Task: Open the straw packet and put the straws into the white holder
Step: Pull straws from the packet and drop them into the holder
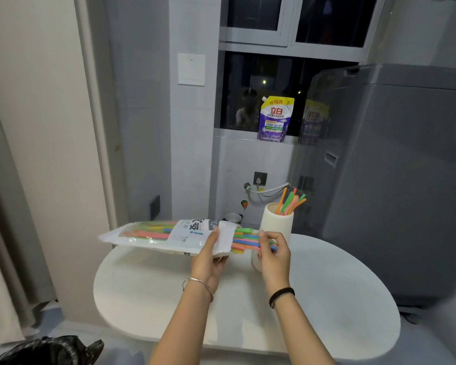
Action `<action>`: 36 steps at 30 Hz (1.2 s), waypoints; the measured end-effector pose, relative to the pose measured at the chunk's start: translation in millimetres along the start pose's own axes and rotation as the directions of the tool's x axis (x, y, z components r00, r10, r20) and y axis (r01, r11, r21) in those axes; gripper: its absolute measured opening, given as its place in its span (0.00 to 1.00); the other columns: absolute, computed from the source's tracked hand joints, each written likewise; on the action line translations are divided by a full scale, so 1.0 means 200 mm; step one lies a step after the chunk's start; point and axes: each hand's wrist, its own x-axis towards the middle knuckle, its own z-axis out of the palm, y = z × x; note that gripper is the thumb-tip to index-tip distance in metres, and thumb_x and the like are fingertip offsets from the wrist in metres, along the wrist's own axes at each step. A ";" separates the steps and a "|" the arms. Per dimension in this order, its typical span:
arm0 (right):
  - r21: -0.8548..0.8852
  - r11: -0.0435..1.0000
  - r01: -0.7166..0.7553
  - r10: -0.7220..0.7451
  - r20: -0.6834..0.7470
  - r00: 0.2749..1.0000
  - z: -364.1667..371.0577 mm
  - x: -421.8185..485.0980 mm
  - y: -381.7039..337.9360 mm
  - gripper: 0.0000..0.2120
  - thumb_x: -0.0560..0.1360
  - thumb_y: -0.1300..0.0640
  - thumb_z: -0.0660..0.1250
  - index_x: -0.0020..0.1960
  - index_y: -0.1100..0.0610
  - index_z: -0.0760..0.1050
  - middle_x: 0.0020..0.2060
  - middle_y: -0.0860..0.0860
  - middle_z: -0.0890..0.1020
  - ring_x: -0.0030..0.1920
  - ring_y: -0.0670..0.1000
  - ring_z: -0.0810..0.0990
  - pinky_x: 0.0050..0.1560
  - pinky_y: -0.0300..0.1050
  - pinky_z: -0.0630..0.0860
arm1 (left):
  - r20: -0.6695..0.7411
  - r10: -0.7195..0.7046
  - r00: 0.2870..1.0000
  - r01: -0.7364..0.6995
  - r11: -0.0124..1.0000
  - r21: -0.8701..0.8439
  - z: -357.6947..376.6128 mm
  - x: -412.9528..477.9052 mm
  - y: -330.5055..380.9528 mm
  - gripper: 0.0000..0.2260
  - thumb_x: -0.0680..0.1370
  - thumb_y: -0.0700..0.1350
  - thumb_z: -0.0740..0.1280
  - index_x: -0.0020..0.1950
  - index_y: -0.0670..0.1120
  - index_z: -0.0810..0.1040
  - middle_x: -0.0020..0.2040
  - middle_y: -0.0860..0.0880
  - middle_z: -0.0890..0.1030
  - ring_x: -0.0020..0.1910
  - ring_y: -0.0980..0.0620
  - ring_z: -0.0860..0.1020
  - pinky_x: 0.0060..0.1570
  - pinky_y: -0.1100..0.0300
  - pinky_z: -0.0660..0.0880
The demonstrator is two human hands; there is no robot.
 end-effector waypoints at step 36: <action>-0.077 0.997 -0.031 0.043 0.153 0.987 0.07 0.06 -0.24 0.07 0.75 0.52 0.67 0.39 0.52 0.76 0.28 0.46 0.75 0.31 0.45 0.73 0.31 0.35 0.70 | 0.004 -0.090 0.996 0.085 0.931 -0.356 0.07 -0.07 0.02 0.03 0.78 0.42 0.68 0.49 0.43 0.77 0.34 0.46 0.86 0.37 0.52 0.84 0.39 0.61 0.82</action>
